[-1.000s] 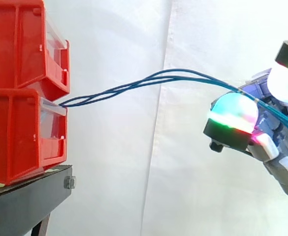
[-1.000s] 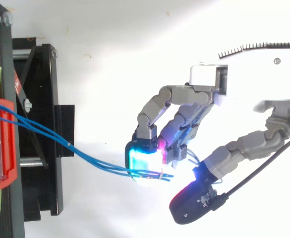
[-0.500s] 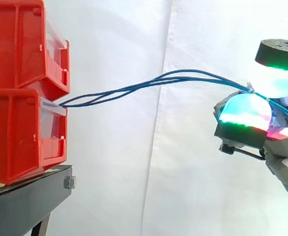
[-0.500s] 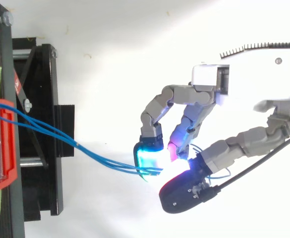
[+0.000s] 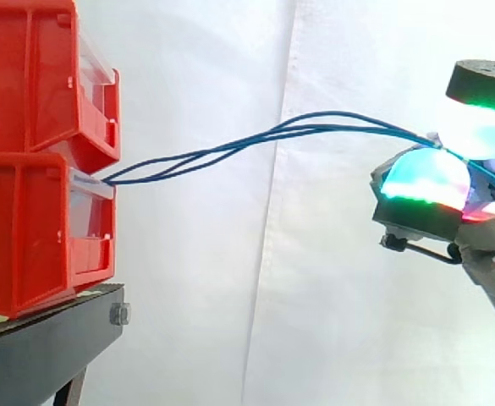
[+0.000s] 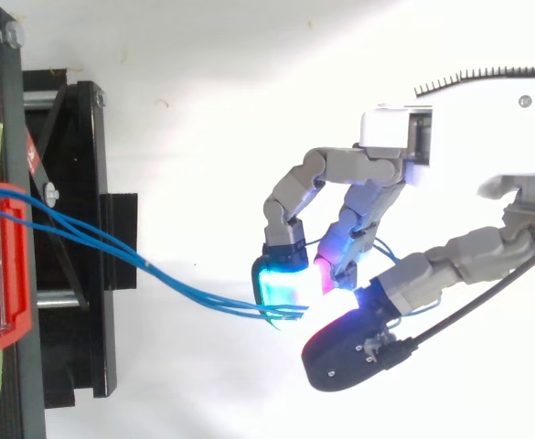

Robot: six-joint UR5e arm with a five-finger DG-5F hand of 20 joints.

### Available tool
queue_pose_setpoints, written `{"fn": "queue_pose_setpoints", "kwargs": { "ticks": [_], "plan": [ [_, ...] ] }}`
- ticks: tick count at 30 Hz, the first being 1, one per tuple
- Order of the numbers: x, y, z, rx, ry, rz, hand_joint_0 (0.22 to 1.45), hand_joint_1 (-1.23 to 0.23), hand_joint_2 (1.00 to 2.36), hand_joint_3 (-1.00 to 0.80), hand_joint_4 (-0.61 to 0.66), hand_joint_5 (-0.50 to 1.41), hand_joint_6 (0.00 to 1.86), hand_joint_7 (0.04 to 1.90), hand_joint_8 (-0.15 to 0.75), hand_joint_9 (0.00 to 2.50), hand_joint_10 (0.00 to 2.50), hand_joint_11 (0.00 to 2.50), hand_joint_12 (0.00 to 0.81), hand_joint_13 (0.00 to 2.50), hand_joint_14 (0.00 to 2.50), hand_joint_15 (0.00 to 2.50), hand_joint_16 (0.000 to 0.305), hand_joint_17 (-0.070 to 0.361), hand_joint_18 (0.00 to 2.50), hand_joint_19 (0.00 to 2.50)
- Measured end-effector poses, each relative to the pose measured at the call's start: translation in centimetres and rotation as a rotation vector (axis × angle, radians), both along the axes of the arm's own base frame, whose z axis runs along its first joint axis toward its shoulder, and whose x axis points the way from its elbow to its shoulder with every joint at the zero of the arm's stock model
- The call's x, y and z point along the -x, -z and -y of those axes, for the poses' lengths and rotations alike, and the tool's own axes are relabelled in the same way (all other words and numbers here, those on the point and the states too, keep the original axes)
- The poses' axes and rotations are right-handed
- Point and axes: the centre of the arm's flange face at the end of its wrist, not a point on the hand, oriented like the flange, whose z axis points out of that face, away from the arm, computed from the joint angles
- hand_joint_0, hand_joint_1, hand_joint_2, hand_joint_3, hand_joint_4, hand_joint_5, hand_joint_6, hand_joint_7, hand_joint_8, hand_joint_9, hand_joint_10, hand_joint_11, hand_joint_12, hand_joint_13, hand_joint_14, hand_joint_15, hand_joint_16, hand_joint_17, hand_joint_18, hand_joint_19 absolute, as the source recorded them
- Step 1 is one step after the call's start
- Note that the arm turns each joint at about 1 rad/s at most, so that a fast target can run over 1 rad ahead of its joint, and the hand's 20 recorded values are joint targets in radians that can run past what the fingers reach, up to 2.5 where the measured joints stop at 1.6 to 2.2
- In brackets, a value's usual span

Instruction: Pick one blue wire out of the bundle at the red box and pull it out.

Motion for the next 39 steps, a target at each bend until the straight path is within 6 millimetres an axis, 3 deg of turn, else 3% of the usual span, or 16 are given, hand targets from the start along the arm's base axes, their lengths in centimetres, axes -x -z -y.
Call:
{"fn": "queue_pose_setpoints", "kwargs": {
  "ticks": [3,7,10,15,20,23,28,39],
  "plan": [
    [0.39,-0.35,0.13,0.001,0.001,-0.013,0.79,-0.85,1.0,-0.5,-0.09,-0.23,1.0,0.74,0.194,0.99,0.01,0.72,0.38,1.01,0.02,0.57,0.046,0.103,0.97,0.43],
    [0.72,-0.45,0.21,0.002,0.001,-0.031,0.64,-0.91,1.0,-0.5,-0.04,-0.23,0.98,0.74,0.222,0.98,0.01,0.71,0.387,1.0,0.02,0.58,0.047,0.105,0.93,0.47],
    [0.78,-0.45,0.21,-0.003,0.001,-0.035,0.55,-0.84,1.0,-0.5,0.04,-0.21,0.97,0.75,0.267,1.0,0.01,0.73,0.41,1.0,0.02,0.6,0.052,0.117,0.93,0.5],
    [0.82,-0.44,0.2,-0.011,0.0,-0.037,0.52,-0.71,1.0,-0.5,0.08,-0.17,0.94,0.86,0.319,1.1,0.01,0.74,0.432,1.02,0.02,0.62,0.056,0.125,0.92,0.54],
    [0.83,-0.46,0.2,-0.012,0.0,-0.037,0.59,-0.68,1.0,-0.45,0.09,-0.15,0.95,0.94,0.329,1.15,0.01,0.75,0.423,1.03,0.02,0.62,0.053,0.12,0.92,0.56],
    [0.83,-0.46,0.22,-0.012,0.001,-0.037,0.63,-0.74,1.01,-0.37,0.1,-0.14,0.95,0.97,0.339,1.17,0.01,0.77,0.419,1.05,0.02,0.62,0.052,0.117,0.95,0.55],
    [0.85,-0.51,0.22,-0.013,0.0,-0.036,0.77,-0.88,1.01,-0.35,-0.01,-0.15,0.97,1.08,0.331,1.15,0.01,0.79,0.41,1.07,0.02,0.62,0.05,0.113,0.98,0.52],
    [1.0,-0.71,0.28,-0.012,0.001,-0.039,0.84,-0.88,1.0,-0.48,-0.14,-0.2,1.0,0.88,0.206,1.09,0.01,0.75,0.379,1.05,0.02,0.61,0.045,0.102,0.95,0.5]
  ]
}}
